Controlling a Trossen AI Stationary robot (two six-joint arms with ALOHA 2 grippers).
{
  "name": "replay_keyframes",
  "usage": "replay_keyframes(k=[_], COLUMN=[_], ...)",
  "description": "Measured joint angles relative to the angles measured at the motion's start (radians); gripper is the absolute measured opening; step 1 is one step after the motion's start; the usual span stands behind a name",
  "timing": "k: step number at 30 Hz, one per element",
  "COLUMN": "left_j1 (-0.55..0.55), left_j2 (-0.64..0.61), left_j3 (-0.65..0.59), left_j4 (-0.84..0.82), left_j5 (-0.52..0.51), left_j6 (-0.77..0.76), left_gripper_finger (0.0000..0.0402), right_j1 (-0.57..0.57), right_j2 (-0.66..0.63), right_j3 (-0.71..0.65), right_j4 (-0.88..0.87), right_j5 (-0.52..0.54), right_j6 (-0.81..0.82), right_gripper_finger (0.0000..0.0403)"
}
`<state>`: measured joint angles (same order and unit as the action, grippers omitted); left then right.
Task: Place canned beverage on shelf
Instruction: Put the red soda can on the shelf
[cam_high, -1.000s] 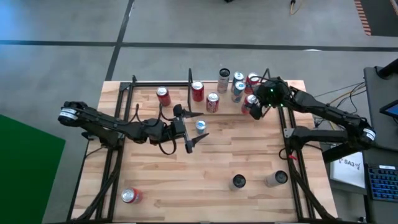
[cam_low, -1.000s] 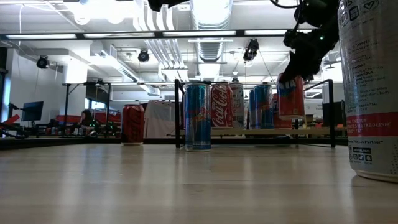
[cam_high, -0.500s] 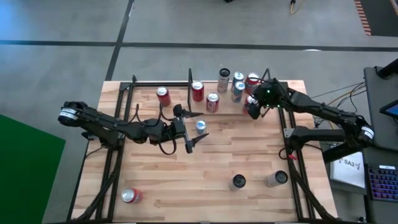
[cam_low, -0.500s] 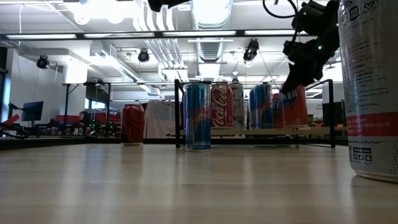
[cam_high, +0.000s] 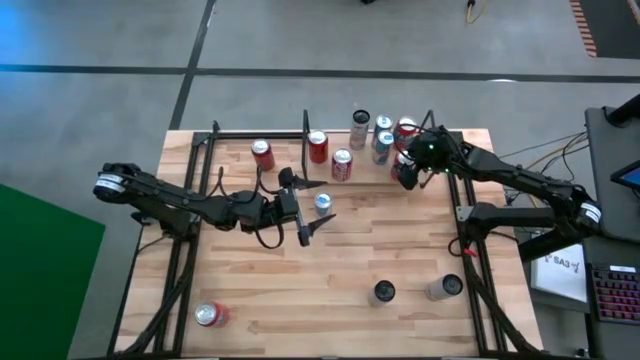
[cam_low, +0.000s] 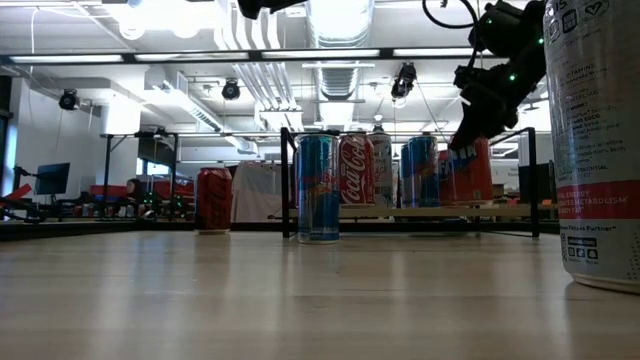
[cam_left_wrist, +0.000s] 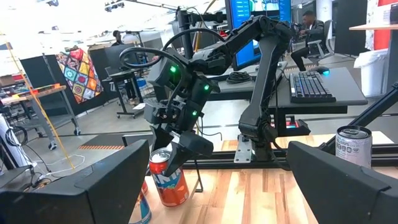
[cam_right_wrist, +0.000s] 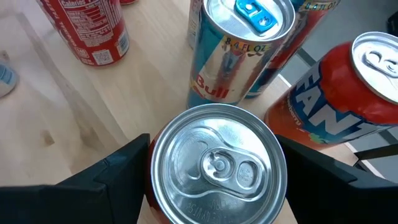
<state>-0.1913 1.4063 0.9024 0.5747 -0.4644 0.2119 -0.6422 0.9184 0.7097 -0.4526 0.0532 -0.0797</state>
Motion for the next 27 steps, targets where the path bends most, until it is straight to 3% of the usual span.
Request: replay_keyframes(k=[9,27], left_j1=[0.0,0.0], left_j2=[0.0,0.0], left_j3=[0.0,0.0], left_j4=[-0.001,-0.008], left_j5=[0.0,0.0], left_j6=[0.004,0.005], left_gripper_finger=[0.0366,0.0366], right_j1=[0.0,0.0], right_j2=[0.0,-0.002], right_j3=[0.0,0.0], right_j4=[0.0,0.008], right_j5=[0.001,0.003], right_j6=[0.0,0.009], right_gripper_finger=[0.0321,0.0325])
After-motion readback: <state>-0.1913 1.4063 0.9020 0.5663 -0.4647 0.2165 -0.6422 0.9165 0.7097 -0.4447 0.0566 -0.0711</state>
